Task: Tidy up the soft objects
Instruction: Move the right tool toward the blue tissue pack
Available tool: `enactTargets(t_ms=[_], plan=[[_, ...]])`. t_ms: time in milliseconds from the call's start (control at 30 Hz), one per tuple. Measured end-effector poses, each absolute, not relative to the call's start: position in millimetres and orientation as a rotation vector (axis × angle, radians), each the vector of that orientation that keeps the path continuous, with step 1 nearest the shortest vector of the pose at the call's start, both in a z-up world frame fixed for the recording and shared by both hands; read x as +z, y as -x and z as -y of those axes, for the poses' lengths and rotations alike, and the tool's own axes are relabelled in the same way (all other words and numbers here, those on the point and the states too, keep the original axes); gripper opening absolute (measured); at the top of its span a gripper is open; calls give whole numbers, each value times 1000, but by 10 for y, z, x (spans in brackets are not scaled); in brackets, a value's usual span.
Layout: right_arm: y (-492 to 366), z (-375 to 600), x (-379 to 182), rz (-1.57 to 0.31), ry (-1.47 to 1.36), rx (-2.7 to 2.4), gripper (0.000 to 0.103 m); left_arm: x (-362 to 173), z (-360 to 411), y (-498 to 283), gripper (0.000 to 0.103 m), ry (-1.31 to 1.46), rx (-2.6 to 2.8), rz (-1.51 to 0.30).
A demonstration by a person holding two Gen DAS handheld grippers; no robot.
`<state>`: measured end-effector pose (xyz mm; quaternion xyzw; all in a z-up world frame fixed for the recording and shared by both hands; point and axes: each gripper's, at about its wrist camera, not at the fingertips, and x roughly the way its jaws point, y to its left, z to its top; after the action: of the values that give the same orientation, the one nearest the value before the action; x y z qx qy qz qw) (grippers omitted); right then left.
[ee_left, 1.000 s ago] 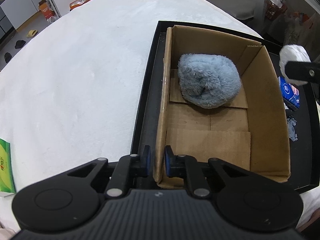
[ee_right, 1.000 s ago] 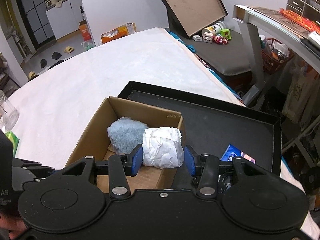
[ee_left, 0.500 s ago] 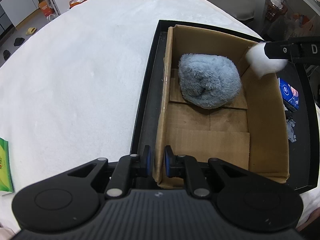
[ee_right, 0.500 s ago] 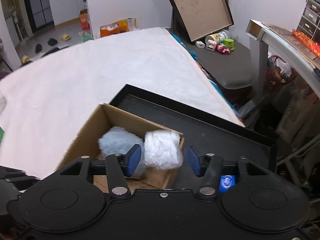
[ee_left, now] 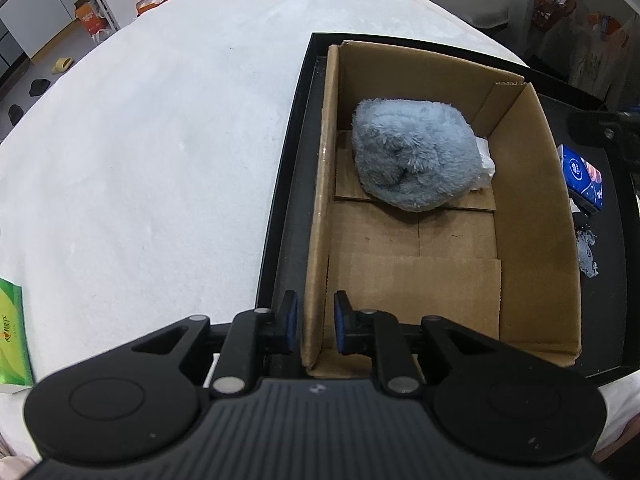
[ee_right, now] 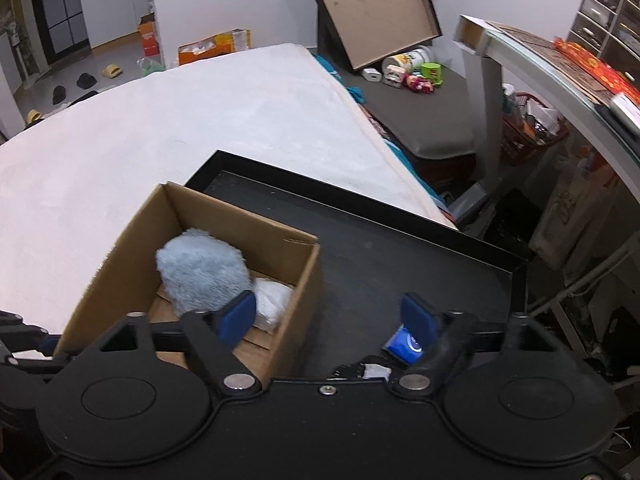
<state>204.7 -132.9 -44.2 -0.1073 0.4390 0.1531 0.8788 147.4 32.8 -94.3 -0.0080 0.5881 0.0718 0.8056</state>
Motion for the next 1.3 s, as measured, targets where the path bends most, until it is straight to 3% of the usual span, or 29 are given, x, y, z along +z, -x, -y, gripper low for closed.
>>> enactTargets(t_ms=[67,167,367,867,1300], plan=[[-2034,1381,-450,-914,227,316,83,-948,-318,-1501,35,15,171,-1272],[-2030,1479,-461,-905,221,310,90,-927,-294,-1512,49,0,186,-1260],[-2046,1703,-494,-898,169,299,91,-899,-202,-1542,61,-44,193,-1259],[-2081,2292,-712,-939,24,315,99,-872,-133,-1633,81,-52,266,-1267],[-2212,2484,-1052,-995,-37,268,101,-939,1,-1709,82,-82,282,-1284]])
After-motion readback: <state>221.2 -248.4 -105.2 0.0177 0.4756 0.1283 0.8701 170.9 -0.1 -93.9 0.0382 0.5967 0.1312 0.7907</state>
